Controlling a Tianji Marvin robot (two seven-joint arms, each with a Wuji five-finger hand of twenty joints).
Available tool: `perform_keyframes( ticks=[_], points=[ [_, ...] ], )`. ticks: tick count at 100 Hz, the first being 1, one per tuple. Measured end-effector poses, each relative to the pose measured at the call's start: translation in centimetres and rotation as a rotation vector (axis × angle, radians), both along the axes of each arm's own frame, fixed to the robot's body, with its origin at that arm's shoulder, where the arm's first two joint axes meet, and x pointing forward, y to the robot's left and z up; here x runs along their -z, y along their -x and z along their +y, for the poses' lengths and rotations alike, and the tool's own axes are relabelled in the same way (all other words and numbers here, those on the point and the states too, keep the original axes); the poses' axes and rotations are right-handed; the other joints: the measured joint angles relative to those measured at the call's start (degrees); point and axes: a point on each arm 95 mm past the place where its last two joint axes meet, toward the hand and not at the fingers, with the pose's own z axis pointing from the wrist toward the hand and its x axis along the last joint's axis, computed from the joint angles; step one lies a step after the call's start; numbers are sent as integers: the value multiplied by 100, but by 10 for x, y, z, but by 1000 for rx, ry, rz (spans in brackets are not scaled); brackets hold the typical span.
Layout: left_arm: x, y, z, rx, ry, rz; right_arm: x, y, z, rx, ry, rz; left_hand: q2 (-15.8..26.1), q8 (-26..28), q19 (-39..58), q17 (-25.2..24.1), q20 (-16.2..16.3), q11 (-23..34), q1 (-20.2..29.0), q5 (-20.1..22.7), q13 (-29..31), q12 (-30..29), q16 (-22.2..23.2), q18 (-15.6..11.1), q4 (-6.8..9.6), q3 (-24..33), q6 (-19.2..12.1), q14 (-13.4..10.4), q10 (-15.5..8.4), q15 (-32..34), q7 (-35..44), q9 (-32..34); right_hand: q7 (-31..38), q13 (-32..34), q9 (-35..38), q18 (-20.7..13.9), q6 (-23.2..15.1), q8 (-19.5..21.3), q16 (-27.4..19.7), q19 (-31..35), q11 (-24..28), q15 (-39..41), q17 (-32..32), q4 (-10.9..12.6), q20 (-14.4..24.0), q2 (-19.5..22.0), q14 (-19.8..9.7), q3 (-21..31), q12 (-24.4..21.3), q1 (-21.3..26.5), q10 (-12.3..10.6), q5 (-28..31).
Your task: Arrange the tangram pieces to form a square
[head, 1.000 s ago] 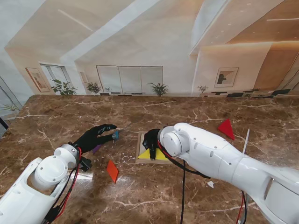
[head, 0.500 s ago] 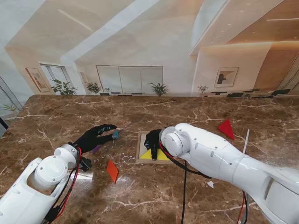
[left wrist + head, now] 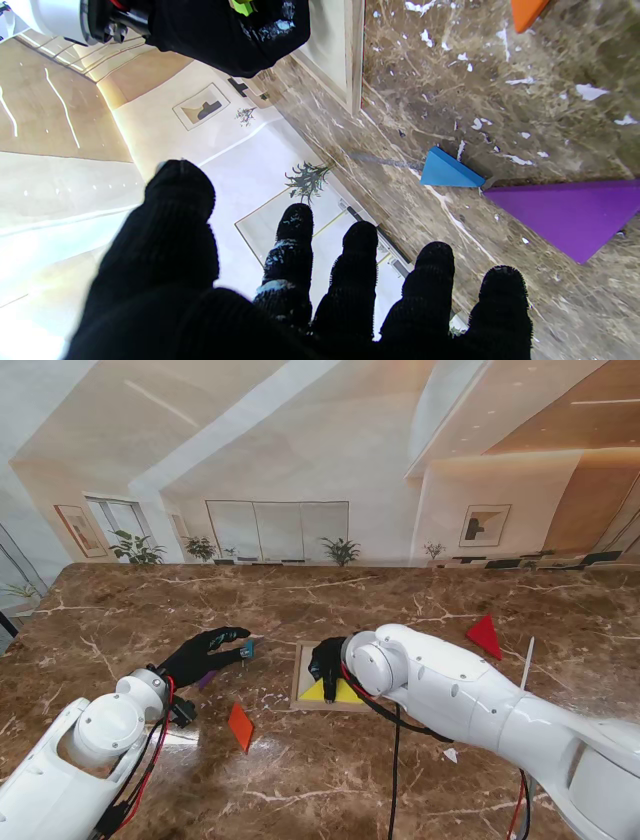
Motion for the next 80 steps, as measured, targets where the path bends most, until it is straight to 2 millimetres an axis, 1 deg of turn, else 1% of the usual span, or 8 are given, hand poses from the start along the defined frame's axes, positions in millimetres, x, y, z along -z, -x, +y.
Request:
perform_keyframes(
  ticks=[30, 43, 70, 74, 80],
  points=[
    [0, 0, 0, 2, -1, 6, 2, -1, -1, 4, -3, 12, 0, 0, 0, 0, 1, 0, 0, 0, 0, 0, 0, 0, 0, 0, 0, 0, 0, 0, 0, 0, -121, -3, 0, 0, -32, 1, 0, 0, 21, 24, -22, 0, 10, 194, 0, -12, 1, -117, 0, 0],
    [1, 0, 0, 2, 0, 8, 3, -1, -1, 1, 2, 11, 0, 0, 0, 0, 2, 0, 0, 0, 0, 0, 0, 0, 0, 0, 0, 0, 0, 0, 0, 0, -130, -10, -62, 0, -34, 8, 0, 0, 35, 26, -33, 0, 12, 205, 7, -12, 0, -171, 0, 0],
    [1, 0, 0, 2, 0, 9, 4, -2, -2, -3, 3, 0, 1, 0, 0, 0, 3, 0, 0, 0, 0, 0, 0, 0, 0, 0, 0, 0, 0, 0, -1, 0, -354, -75, -386, 1, -42, 4, 0, 0, 17, 137, -131, 0, 36, 281, 8, -12, -15, -171, 34, -119],
    [1, 0, 0, 2, 0, 9, 4, -3, -2, -4, 2, -3, 1, 0, 0, 0, 3, 0, 0, 0, 0, 0, 0, 0, 0, 0, 0, 0, 0, 0, -1, 0, -478, -212, -516, 2, -49, 10, 0, 0, 34, 168, -173, 0, 61, 282, 7, -7, -45, -173, 55, -126],
    [1, 0, 0, 2, 0, 9, 5, -4, -2, -6, 0, -6, 1, 0, 0, 0, 3, 0, 0, 0, 0, 0, 0, 0, 0, 0, 0, 0, 0, 0, -1, 0, -518, -241, -564, 7, -57, 66, 0, 0, 73, 170, -188, 0, 75, 281, 4, 9, -60, -229, 52, -106]
  ],
)
